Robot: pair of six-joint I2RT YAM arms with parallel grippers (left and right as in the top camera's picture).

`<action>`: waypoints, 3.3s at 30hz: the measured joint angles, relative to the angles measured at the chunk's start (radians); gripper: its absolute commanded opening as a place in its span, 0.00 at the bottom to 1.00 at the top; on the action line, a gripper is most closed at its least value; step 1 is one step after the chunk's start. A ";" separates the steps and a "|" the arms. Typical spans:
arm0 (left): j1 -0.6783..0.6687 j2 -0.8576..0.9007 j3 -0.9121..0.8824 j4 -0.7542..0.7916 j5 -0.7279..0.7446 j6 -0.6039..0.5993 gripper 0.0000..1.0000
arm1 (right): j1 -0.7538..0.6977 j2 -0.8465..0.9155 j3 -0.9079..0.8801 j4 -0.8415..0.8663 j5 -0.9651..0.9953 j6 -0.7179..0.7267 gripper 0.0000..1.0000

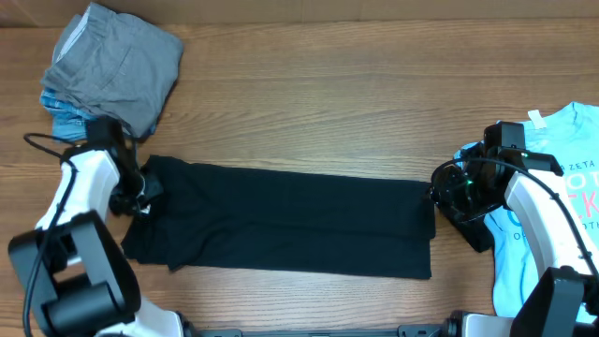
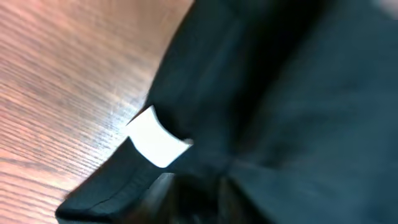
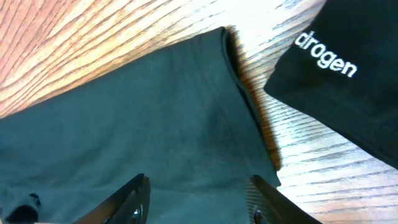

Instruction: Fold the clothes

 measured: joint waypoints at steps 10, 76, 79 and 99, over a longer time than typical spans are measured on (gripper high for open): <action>0.000 -0.047 0.025 -0.003 0.183 0.121 0.68 | 0.000 0.000 0.000 -0.001 -0.023 -0.027 0.54; 0.082 -0.216 0.490 -0.408 0.160 0.116 0.43 | 0.185 0.292 -0.098 0.245 -0.407 -0.190 0.57; 0.082 -0.216 0.490 -0.411 0.161 0.117 0.42 | 0.217 0.295 -0.108 0.291 -0.385 -0.157 0.30; 0.082 -0.216 0.490 -0.423 0.160 0.136 0.42 | 0.043 0.162 0.186 -0.059 -0.043 -0.068 0.04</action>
